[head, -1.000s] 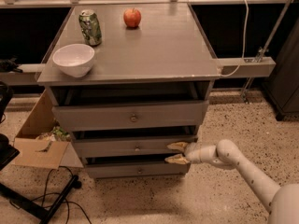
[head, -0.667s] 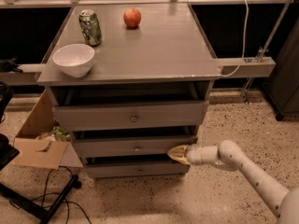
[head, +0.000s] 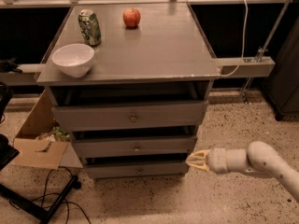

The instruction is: Close middle drawer

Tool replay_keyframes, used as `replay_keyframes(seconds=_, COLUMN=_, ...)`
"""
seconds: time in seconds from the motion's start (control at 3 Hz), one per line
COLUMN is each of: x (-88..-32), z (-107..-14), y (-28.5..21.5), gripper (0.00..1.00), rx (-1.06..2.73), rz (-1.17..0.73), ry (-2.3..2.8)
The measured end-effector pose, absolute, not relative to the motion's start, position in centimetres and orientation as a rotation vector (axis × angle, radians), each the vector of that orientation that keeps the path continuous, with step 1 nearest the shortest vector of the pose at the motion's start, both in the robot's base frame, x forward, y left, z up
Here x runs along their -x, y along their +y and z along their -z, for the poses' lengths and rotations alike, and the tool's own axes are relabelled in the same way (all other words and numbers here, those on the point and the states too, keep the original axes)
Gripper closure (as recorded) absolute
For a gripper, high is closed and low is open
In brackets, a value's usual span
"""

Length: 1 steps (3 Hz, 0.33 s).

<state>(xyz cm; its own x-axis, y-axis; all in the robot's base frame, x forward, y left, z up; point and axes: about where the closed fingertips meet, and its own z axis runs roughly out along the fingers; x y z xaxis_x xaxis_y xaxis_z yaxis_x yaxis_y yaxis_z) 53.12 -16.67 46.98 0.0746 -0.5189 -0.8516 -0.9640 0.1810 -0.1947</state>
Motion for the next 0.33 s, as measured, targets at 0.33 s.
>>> replay_keyframes(seconds=0.33, x=-48.27, z=-54.03, y=-19.81, gripper=1.00, rx=1.542, rz=-0.601, ry=1.580)
